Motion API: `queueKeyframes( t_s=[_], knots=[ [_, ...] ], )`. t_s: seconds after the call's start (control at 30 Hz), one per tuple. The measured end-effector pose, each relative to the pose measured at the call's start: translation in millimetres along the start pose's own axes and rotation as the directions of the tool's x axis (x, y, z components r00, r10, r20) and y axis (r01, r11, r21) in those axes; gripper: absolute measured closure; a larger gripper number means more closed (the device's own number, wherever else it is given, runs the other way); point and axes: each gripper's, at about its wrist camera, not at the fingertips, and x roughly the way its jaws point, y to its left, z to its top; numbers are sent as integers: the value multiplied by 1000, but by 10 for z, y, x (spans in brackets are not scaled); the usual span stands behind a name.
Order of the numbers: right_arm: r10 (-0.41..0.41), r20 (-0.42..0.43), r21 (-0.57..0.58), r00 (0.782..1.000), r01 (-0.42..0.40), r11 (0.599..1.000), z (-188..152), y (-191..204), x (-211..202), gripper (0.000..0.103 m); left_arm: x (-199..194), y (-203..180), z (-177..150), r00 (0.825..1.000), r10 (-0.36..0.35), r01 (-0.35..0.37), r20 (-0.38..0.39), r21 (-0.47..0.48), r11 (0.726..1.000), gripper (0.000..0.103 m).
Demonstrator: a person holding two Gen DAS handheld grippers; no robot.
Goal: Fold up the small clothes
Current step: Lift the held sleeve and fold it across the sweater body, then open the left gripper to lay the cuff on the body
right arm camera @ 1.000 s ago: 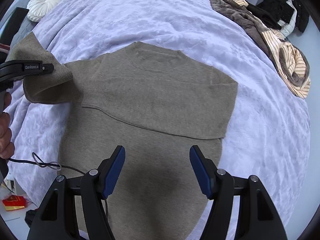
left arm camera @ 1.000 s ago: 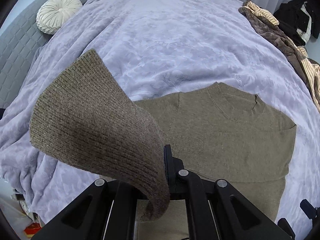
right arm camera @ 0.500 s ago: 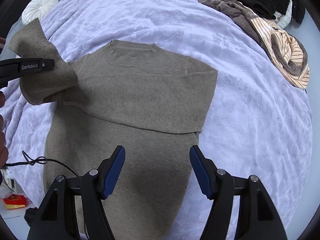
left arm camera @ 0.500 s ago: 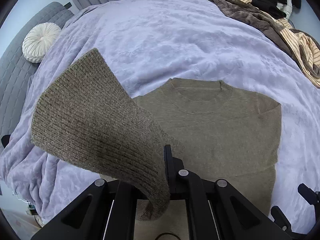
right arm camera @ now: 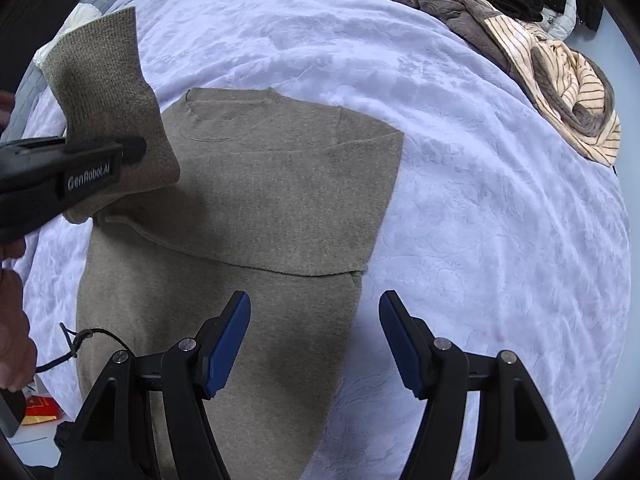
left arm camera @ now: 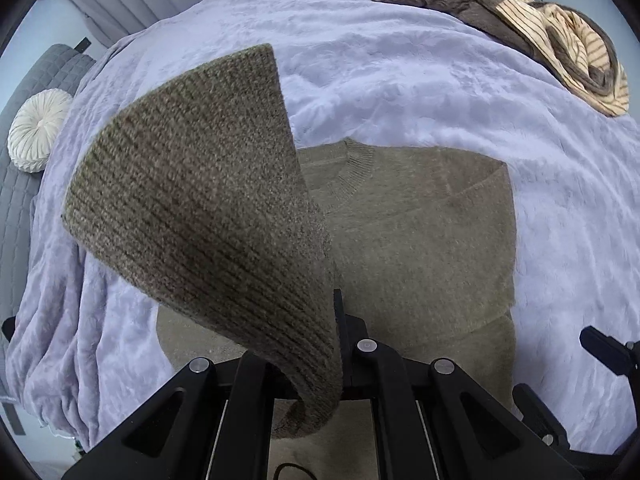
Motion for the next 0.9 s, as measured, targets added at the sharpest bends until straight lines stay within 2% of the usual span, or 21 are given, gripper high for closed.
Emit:
queueKeyframes(
  t_s=[0.1, 0.17, 0.33, 0.7, 0.9],
  knots=[
    [5, -20, 20, 1000, -4, 1000, -11, -95, 110, 33, 67, -129, -67, 1000, -12, 12, -18, 35, 999, 96],
    [4, -31, 33, 1000, -3, 999, -20, -145, 166, 33, 107, -199, -93, 999, -43, 45, -31, 45, 998, 96],
    [0, -47, 53, 999, 3, 999, -40, -253, 249, 33, 121, -382, -70, 997, -70, 72, -29, 84, 994, 96],
    [-7, -55, 69, 998, 11, 998, -28, -360, 282, 33, 469, -451, -55, 988, -116, 123, -98, 70, 990, 96],
    [6, -66, 66, 998, -2, 998, 8, -357, 327, 33, 732, -338, -103, 965, -172, 181, -197, 28, 983, 95]
  ],
)
